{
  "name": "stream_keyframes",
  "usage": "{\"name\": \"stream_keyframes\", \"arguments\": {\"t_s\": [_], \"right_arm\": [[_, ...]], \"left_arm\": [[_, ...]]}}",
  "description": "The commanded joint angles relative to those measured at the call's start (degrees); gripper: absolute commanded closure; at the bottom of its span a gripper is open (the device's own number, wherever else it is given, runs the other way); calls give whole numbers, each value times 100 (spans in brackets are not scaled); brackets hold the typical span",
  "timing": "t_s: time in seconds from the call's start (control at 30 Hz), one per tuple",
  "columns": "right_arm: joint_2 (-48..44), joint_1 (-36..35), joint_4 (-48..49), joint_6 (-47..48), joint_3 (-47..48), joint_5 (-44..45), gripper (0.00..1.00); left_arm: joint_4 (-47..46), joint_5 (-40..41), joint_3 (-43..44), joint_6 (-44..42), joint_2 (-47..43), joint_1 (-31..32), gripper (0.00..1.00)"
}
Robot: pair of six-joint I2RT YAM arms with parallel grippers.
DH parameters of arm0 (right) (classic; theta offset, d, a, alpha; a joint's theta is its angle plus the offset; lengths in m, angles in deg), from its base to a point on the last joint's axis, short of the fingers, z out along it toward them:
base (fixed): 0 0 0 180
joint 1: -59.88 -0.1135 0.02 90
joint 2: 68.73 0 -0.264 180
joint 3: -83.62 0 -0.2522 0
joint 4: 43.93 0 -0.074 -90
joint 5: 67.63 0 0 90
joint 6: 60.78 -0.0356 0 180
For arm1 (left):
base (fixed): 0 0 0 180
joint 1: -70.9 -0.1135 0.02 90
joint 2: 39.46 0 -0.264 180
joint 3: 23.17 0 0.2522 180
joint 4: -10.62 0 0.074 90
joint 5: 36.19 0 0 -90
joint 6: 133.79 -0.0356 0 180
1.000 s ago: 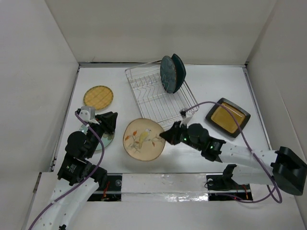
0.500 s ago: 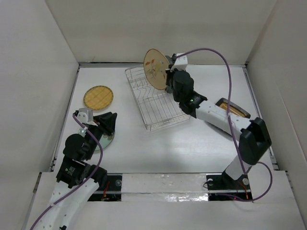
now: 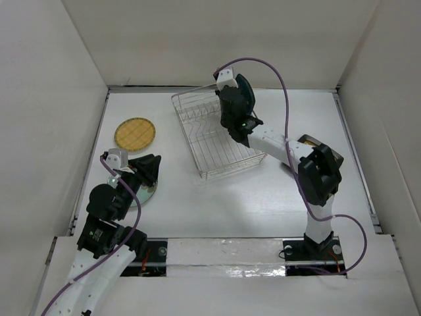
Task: Load the plates into the dish rack
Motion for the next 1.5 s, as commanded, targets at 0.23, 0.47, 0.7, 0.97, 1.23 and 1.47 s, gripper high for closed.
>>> {"name": "stream_keyframes", "arguments": {"t_s": [0.23,0.47,0.7,0.97,1.23,1.47], "right_arm": [[222,-80,588,-406,244,170,100],[354,43,78,-1444,103,-340,100],[249,96,-283,-2156,-81,-674,96],[-760,377,-678,-2955,-625,-1359,43],[-3352,1246,472,-4553,-3795,-2151,99],[-5217,3740,254,-6574,-6662,-2440,100]], "left_arm": [[-262,-49,98,-35,126,-28,74],[-253,-5,98,-35,170,-28,74],[-244,39,98,-35,214,-28,74],[-227,65,107,-35,241,-28,73],[-244,-57,107,-17,39,-28,74],[-306,-234,107,27,-392,-28,100]]}}
